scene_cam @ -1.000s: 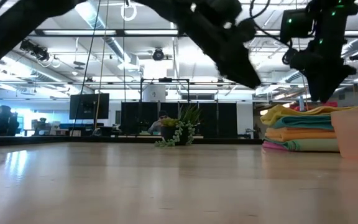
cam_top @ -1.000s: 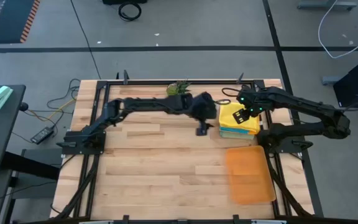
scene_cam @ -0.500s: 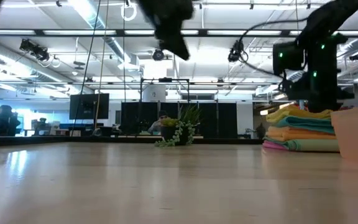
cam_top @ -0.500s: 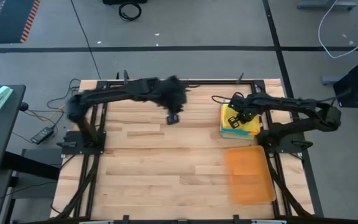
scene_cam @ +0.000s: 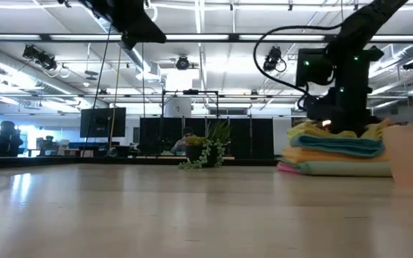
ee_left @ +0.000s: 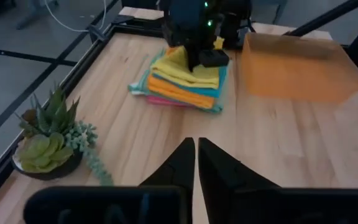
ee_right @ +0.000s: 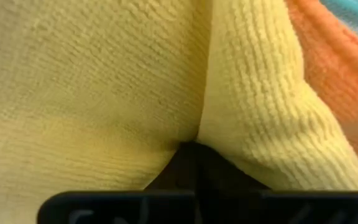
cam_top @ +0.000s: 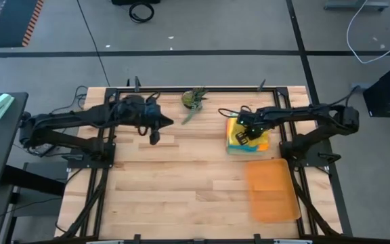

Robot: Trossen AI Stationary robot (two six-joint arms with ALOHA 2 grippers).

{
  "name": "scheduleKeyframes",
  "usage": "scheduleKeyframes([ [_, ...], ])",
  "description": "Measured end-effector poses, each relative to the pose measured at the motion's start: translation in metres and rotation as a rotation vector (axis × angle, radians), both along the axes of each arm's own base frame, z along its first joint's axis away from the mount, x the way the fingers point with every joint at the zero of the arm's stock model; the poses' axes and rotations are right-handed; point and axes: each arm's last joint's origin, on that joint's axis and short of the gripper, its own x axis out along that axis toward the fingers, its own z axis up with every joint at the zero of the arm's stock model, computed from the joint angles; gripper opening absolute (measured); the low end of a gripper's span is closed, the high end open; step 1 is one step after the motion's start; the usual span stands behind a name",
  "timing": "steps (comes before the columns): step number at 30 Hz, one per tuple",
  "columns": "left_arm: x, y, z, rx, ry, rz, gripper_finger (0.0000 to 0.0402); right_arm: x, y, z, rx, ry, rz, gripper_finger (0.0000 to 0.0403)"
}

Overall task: Fold microfiber towels
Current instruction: Put the stack of microfiber towels in the bin

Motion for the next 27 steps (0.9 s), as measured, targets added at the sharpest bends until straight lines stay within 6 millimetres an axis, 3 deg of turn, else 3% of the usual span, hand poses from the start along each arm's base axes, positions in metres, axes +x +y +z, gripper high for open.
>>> scheduleKeyframes([
  [9,-0.012,-0.018,0.004,-0.011,-0.030,-0.064,0.0011,0.062,0.043,-0.015,-0.003,-0.030,0.089,0.0002],
  [14,-0.011,-0.026,0.004,-0.040,-0.039,-0.088,0.0032,0.110,0.075,-0.009,0.014,-0.108,0.172,0.0002],
  [20,-0.011,-0.032,0.004,-0.102,-0.043,-0.083,0.0025,0.161,0.099,-0.001,0.016,-0.153,0.252,0.0002],
  [24,-0.012,-0.032,0.002,-0.215,-0.023,-0.024,0.0011,0.184,0.110,0.002,0.009,-0.180,0.320,0.0002],
  [27,-0.015,-0.032,-0.002,-0.322,0.012,0.042,0.0011,0.189,0.114,0.012,0.005,-0.185,0.350,0.0006],
])
